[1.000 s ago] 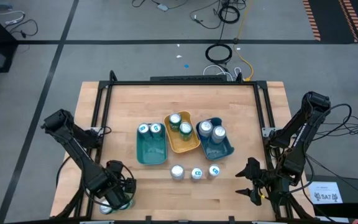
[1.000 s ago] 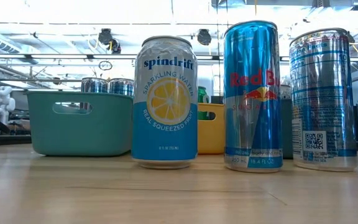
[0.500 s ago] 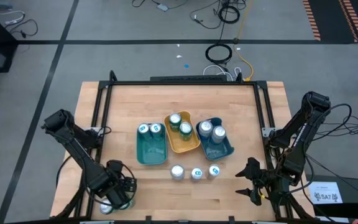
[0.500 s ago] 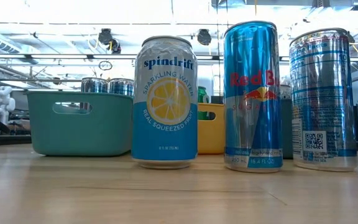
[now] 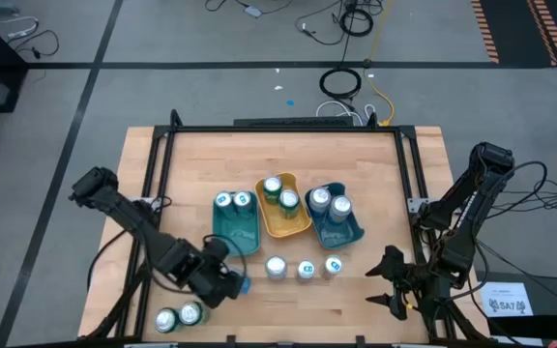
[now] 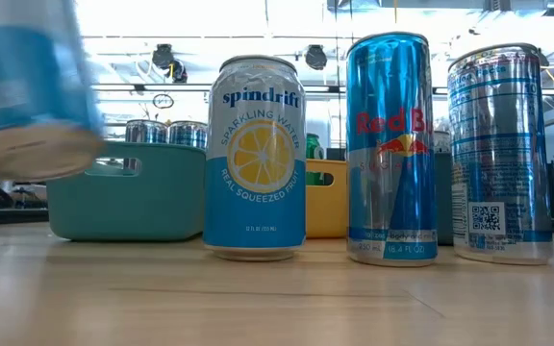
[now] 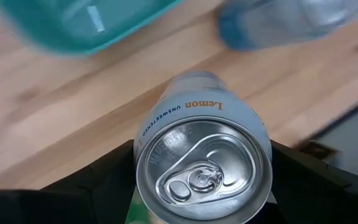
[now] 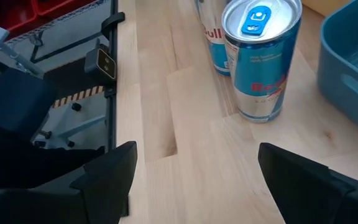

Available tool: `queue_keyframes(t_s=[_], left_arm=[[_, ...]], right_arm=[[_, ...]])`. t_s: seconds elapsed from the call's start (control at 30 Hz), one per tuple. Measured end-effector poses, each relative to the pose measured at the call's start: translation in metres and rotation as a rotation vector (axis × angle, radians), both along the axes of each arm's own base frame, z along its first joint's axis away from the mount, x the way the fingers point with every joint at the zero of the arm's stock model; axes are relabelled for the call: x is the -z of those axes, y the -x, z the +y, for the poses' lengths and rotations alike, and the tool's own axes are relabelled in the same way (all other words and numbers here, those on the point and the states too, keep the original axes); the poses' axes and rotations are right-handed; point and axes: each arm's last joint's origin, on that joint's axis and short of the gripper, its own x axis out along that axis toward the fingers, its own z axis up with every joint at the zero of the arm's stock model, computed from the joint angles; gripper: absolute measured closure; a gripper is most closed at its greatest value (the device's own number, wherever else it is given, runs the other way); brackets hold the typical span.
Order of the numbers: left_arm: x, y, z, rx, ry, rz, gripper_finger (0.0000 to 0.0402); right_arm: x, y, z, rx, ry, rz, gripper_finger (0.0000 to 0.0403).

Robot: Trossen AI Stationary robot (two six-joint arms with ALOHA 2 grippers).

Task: Sort soda cans
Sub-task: Move the blue and white soda can to the center

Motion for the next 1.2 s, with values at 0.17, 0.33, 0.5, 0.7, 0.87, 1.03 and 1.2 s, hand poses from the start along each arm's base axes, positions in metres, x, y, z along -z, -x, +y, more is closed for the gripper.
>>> queue_keyframes(t_s=[0.17, 0.33, 0.5, 0.7, 0.87, 1.03, 1.2], left_arm=[[-0.003, -0.016, 0.009, 0.043, 0.013, -0.078, 0.0083], [-0.005, -0.024, 0.012, 0.062, 0.036, -0.130, 0.0083], [-0.008, -0.028, 0.010, 0.060, 0.057, -0.172, 0.0084], [-0.012, -0.040, 0.004, 0.054, 0.063, -0.312, 0.0084], [-0.006, -0.060, -0.004, 0.095, 0.031, -0.313, 0.0084], [-0.006, -0.088, -0.012, 0.160, 0.036, -0.298, 0.0084], [-0.002, -0.108, -0.015, 0.206, -0.016, -0.154, 0.0084]], right_arm=[[-0.001, -0.001, 0.001, 0.000, -0.016, -0.008, 0.0076], [-0.002, -0.001, 0.002, 0.000, -0.033, -0.017, 0.0076], [-0.002, -0.001, 0.003, 0.000, -0.038, -0.020, 0.0076], [-0.002, -0.001, 0.003, 0.000, -0.038, -0.020, 0.0076], [-0.002, -0.001, 0.003, 0.000, -0.038, -0.020, 0.0076], [-0.002, -0.002, 0.003, 0.000, -0.041, -0.021, 0.0076], [-0.003, -0.002, 0.003, 0.000, -0.045, -0.023, 0.0076]])
